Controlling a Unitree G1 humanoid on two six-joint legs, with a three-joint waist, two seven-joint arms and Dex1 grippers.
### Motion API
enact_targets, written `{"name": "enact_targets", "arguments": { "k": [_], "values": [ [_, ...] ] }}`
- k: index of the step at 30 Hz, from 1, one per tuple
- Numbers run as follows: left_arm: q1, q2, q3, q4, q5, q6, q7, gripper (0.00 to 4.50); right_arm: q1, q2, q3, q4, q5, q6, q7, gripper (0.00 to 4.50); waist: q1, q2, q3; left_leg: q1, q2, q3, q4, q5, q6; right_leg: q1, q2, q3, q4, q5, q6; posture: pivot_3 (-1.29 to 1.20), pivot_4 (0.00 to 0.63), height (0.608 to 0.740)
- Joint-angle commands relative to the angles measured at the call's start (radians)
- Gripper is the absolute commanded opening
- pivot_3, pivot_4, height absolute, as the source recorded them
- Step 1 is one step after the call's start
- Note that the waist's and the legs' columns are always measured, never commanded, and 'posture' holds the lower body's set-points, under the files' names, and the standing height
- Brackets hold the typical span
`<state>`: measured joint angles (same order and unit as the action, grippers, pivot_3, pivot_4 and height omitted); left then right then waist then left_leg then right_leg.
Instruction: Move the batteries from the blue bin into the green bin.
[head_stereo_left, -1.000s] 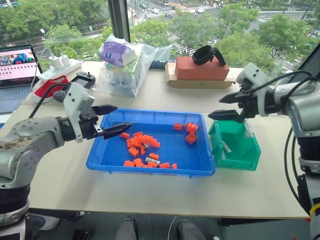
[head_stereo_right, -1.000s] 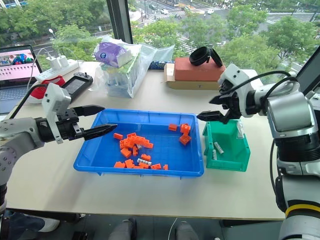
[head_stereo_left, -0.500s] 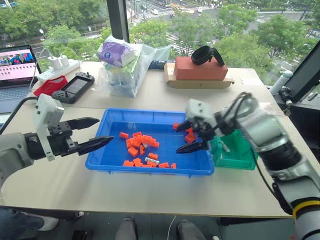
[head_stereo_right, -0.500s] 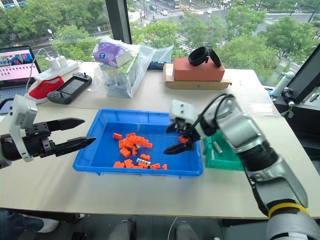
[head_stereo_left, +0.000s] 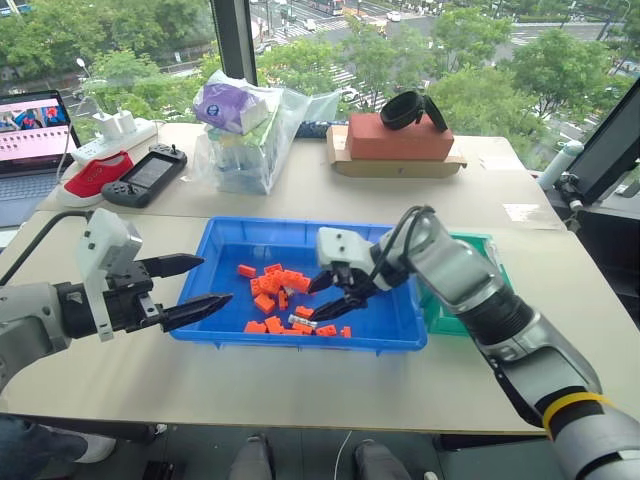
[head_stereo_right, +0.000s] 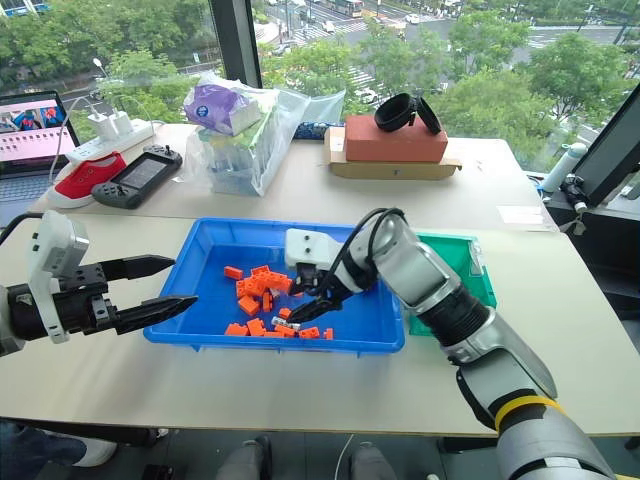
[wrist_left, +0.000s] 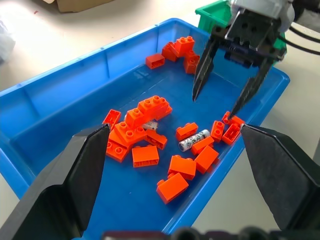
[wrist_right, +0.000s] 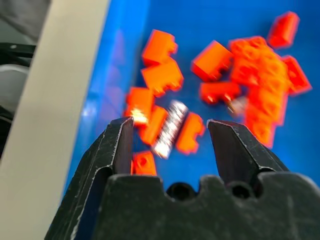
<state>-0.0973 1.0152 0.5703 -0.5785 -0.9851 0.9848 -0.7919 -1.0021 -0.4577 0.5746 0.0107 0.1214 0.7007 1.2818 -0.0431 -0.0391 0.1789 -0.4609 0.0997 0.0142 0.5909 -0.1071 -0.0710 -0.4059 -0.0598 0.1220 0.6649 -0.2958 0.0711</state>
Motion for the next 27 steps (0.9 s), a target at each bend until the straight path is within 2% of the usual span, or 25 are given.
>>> {"name": "enact_targets", "arguments": {
  "k": [1, 7, 13, 14, 15, 21, 27],
  "values": [
    [-0.004, 0.019, 0.02, -0.025, -0.015, -0.014, 0.0, 4.5, 0.0, 0.032, 0.003, -0.005, -0.008, -0.002, -0.023, 2.76, 0.0, 0.0, 0.0, 0.0, 0.0, 0.0, 0.0, 0.0, 0.0, 0.0, 0.0, 0.0, 0.0, 0.0, 0.0, 0.0, 0.15, 0.74],
    [0.018, 0.042, 0.029, -0.028, -0.008, -0.013, -0.026, 4.5, -0.015, 0.086, 0.012, 0.133, -0.083, -0.046, -0.112, 2.76, -0.001, 0.0, 0.0, 0.0, 0.0, 0.0, 0.0, 0.0, 0.0, 0.0, 0.0, 0.0, 0.0, 0.0, 0.0, 0.0, 0.15, 0.74],
    [0.029, 0.049, 0.03, -0.03, -0.009, -0.018, -0.032, 4.5, 0.002, 0.1, 0.015, 0.14, -0.08, -0.05, -0.09, 2.76, -0.002, 0.0, 0.0, 0.0, 0.0, 0.0, 0.0, 0.0, -0.001, 0.0, 0.0, 0.0, 0.0, 0.0, -0.001, 0.0, 0.15, 0.74],
    [0.03, 0.05, 0.029, -0.03, -0.009, -0.019, -0.031, 4.5, 0.007, 0.1, 0.021, 0.137, -0.081, -0.054, -0.084, 2.23, -0.002, 0.0, 0.0, 0.0, 0.001, 0.0, 0.0, 0.0, -0.001, -0.001, 0.0, 0.0, 0.0, 0.0, -0.001, 0.0, 0.15, 0.74],
    [0.028, 0.049, 0.029, -0.03, -0.01, -0.019, -0.031, 4.5, 0.012, 0.1, 0.03, 0.136, -0.088, -0.064, -0.082, 2.05, -0.002, 0.0, 0.0, 0.0, 0.001, 0.0, 0.0, 0.0, -0.001, -0.001, 0.0, 0.0, 0.0, 0.0, -0.001, 0.0, 0.15, 0.74],
    [0.003, 0.047, 0.018, -0.018, -0.021, -0.017, -0.018, 4.5, 0.024, 0.112, 0.038, 0.141, -0.111, -0.093, -0.085, 0.05, -0.002, 0.0, 0.0, 0.0, 0.001, 0.0, 0.0, 0.0, -0.001, 0.0, 0.0, 0.0, 0.0, 0.0, -0.001, 0.0, 0.15, 0.74],
    [0.0, 0.047, 0.012, -0.012, -0.017, -0.018, -0.019, 4.5, 0.028, 0.11, 0.041, 0.146, -0.124, -0.1, -0.077, 0.05, -0.002, 0.0, 0.0, 0.0, 0.001, 0.0, 0.0, 0.0, -0.001, 0.0, 0.0, -0.001, 0.0, 0.0, -0.001, 0.0, 0.15, 0.74]
  ]
}}
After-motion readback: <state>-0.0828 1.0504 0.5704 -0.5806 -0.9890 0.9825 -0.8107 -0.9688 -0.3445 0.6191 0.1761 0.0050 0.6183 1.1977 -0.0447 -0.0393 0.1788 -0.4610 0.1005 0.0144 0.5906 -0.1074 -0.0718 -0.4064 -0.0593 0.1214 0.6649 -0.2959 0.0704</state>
